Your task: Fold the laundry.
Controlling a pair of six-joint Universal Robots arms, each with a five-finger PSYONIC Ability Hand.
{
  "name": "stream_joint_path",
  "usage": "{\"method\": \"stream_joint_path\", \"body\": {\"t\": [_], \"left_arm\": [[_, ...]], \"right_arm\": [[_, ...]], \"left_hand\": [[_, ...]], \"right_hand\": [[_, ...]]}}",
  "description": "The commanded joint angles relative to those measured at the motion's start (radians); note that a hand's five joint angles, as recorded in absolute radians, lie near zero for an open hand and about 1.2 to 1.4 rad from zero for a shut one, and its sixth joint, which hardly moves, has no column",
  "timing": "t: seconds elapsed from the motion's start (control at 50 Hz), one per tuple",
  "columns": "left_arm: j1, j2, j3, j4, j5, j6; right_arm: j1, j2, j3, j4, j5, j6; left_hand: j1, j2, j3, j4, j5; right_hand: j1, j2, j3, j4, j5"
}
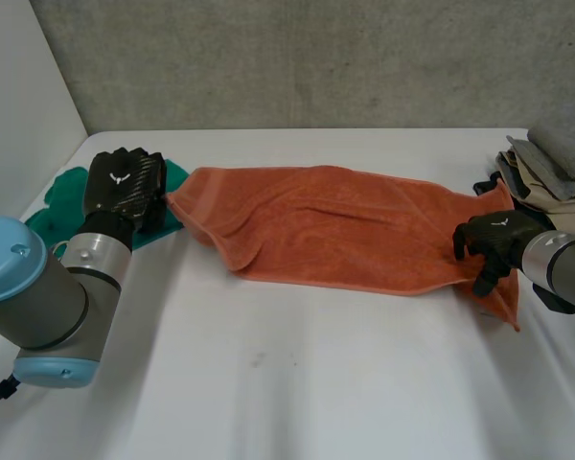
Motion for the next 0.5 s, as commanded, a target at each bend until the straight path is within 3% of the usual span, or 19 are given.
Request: {"method": "stream_joint_path", "body": {"t": [0.02, 0.16, 0.18, 0.2, 0.26, 0.4, 0.5], "left_arm": [[0.006, -0.002, 0.002, 0.0, -0.001, -0.002], [0.012, 0.033, 0.003, -0.015, -0.001, -0.004], [0.012, 0.034, 0.003, -0.018, -0.001, -0.005], [0.012, 0.036, 0.003, -0.02, -0.001, -0.007], [0.012, 0.056, 0.003, -0.035, -0.003, -0.007], [0.018, 0.219, 0.026, -0.184, -0.003, -0.002], [0.06, 0.385, 0.106, -0.351, -0.001, 0.006]], "right_arm": [[0.001, 0.055, -0.007, -0.007, 0.004, -0.01], [0.0, 0.071, 0.025, -0.068, 0.053, 0.007], [0.001, 0.069, 0.033, -0.082, 0.057, 0.008], [0.003, 0.068, 0.054, -0.119, 0.057, 0.014], [0.001, 0.062, 0.077, -0.157, 0.06, 0.017], [-0.002, -0.151, 0.131, -0.144, 0.066, -0.001], [-0.003, -0.372, 0.116, 0.002, 0.061, -0.081]], "left_hand": [[0.257, 0.196, 0.201, 0.195, 0.229], [0.257, 0.196, 0.201, 0.195, 0.229], [0.257, 0.196, 0.201, 0.195, 0.229], [0.257, 0.196, 0.201, 0.195, 0.229], [0.257, 0.196, 0.201, 0.195, 0.229], [0.257, 0.196, 0.201, 0.195, 0.229], [0.257, 0.196, 0.201, 0.195, 0.229]], "right_hand": [[0.328, 0.343, 0.331, 0.331, 0.325], [0.319, 0.334, 0.322, 0.322, 0.316], [0.363, 0.378, 0.366, 0.366, 0.36], [0.674, 0.689, 0.677, 0.677, 0.672], [0.706, 0.72, 0.709, 0.709, 0.703], [0.706, 0.72, 0.709, 0.709, 0.703], [0.706, 0.72, 0.709, 0.709, 0.703]]}}
